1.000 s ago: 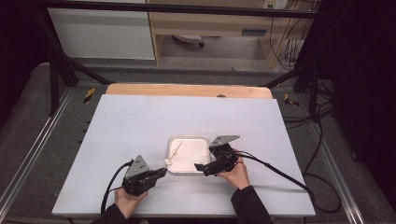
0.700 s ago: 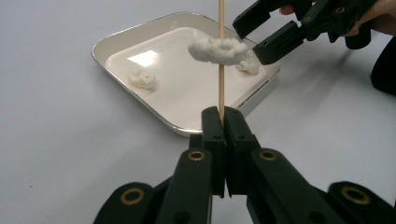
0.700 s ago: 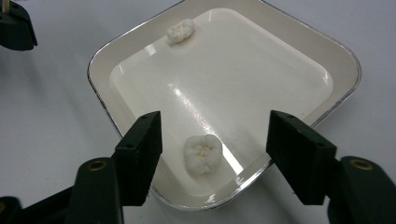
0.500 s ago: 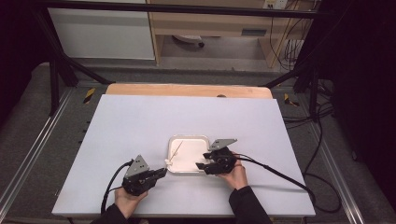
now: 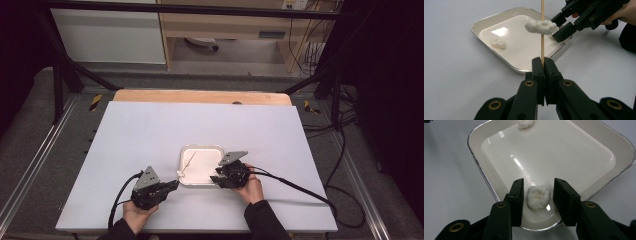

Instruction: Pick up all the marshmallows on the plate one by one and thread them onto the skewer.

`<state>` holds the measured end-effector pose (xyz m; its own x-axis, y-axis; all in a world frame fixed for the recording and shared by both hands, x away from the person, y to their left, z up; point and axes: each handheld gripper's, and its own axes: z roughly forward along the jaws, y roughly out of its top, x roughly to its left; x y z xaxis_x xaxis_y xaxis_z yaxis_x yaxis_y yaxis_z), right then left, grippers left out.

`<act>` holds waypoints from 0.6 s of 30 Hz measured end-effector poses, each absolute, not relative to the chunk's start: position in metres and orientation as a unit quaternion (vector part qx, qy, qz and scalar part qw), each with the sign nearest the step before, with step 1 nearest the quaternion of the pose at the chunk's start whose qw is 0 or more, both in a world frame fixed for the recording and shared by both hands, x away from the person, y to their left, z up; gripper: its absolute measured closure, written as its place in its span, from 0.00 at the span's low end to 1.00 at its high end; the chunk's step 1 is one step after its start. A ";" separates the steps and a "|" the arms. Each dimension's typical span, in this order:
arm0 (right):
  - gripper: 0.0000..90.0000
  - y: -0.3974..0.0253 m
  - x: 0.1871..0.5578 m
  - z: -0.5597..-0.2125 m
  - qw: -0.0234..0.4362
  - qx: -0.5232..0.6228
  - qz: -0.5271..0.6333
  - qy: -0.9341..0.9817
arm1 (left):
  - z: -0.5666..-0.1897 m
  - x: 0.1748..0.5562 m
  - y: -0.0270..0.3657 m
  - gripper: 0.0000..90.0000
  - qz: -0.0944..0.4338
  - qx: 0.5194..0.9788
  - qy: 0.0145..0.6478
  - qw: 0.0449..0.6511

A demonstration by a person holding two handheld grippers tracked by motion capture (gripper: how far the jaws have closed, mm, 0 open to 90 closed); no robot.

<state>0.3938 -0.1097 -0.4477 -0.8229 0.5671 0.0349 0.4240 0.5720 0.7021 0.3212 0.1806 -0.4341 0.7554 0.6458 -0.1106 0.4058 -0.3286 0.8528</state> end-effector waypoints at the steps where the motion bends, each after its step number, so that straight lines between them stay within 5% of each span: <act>1: 0.71 -0.110 0.393 -0.448 0.101 0.281 0.366 0.882 | -0.434 0.321 0.181 0.99 0.126 0.806 0.326 0.479; 18: 0.79 -0.114 0.392 -0.437 0.092 0.291 0.389 0.869 | -0.434 0.320 0.180 0.99 0.125 0.805 0.324 0.481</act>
